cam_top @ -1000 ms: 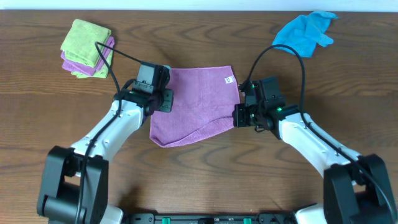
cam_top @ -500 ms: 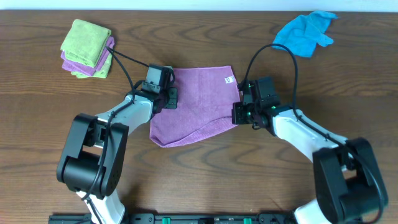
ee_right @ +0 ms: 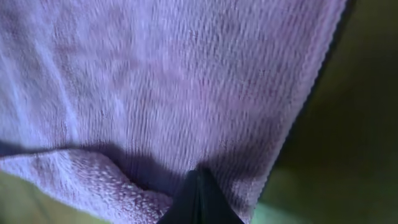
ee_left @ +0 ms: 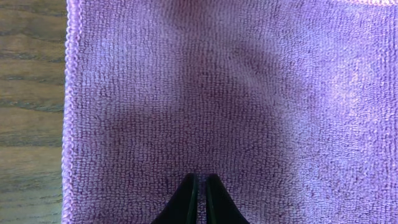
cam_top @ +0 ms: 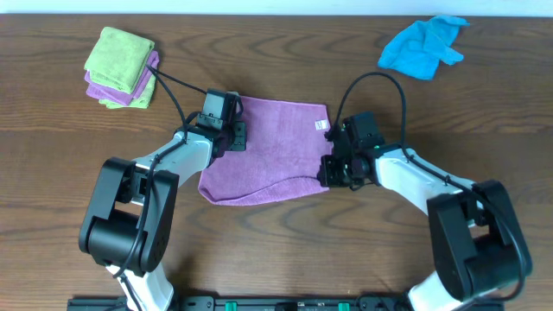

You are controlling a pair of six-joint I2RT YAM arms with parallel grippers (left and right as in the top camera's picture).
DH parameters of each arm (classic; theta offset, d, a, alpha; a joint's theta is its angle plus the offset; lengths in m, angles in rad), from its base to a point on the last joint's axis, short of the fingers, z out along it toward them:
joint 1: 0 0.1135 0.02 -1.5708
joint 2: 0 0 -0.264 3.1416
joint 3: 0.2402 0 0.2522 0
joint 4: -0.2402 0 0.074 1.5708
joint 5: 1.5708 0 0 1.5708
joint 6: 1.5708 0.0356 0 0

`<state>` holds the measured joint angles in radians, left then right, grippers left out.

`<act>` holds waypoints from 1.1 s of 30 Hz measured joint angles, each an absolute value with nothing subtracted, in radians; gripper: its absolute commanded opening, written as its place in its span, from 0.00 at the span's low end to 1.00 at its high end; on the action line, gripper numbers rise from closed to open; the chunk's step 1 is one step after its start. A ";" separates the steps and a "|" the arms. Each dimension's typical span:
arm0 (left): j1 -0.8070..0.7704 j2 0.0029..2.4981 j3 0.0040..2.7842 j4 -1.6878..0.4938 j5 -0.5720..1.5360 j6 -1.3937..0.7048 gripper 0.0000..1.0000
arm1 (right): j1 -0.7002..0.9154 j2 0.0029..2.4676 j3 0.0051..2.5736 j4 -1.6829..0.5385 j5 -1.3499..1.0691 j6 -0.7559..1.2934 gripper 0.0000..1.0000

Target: Fold the cloth

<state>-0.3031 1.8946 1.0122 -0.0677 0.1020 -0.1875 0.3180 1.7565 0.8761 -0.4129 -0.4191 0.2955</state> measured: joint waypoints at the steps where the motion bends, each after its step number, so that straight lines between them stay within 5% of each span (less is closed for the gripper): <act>1: -0.303 1.895 1.012 -0.068 0.102 -0.187 0.07 | 0.318 1.739 0.874 -0.433 -0.421 0.295 0.01; 10: -0.303 1.895 1.012 -0.070 0.102 -0.191 0.06 | 0.370 1.590 0.872 -0.542 -0.440 0.295 0.02; 16: -0.303 1.895 1.012 -0.072 0.101 -0.192 0.06 | 0.410 1.590 0.869 -0.392 -0.396 0.287 0.02; 19: -0.303 1.895 1.012 -0.072 0.101 -0.192 0.07 | 0.410 1.598 0.869 -0.361 -0.373 0.284 0.22; 23: -0.303 1.895 1.012 -0.072 0.101 -0.192 0.07 | 0.410 1.659 0.869 -0.392 -0.358 0.276 0.36; 29: -0.303 1.895 1.012 -0.072 0.101 -0.192 0.07 | 0.410 1.711 0.868 -0.461 -0.360 0.228 0.43; 33: -0.303 1.895 1.012 -0.072 0.101 -0.192 0.07 | 0.409 1.711 0.868 -0.472 -0.393 0.196 0.38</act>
<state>-0.3031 1.8946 1.0122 -0.0719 0.1013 -0.1917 0.4088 1.7107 0.8684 -0.4717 -0.3935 0.1959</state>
